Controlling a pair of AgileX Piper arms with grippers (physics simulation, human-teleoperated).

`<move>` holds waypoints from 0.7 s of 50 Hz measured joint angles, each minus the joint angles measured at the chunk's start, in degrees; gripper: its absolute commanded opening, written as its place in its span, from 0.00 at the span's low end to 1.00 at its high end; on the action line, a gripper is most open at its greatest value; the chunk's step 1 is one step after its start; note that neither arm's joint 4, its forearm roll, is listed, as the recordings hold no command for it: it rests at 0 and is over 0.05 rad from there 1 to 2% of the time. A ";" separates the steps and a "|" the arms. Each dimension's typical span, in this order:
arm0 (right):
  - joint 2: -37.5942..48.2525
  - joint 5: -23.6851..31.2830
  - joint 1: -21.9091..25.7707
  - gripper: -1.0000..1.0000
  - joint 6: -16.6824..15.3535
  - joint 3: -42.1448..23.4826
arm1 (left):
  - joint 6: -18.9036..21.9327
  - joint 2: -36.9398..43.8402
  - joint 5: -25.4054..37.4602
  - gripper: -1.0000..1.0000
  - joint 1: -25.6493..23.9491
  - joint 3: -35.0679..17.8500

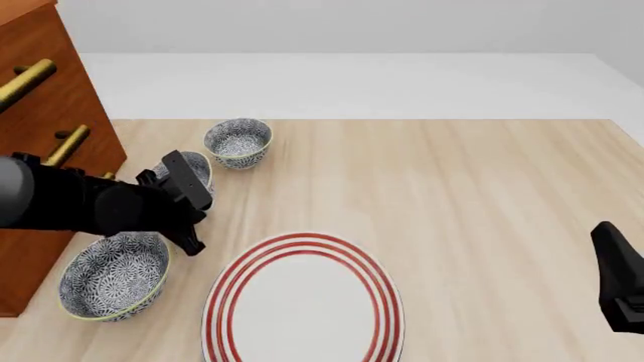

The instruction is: Pick up the bowl and put it in the middle on the plate.

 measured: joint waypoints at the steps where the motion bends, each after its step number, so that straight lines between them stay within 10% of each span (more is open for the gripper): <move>1: 0.00 0.00 0.00 1.00 0.00 0.00 | 0.05 -0.31 0.15 0.00 -0.12 0.02; 35: 0.01 -0.01 0.00 1.00 0.00 0.00 | -1.66 -12.94 9.25 0.00 -10.97 0.93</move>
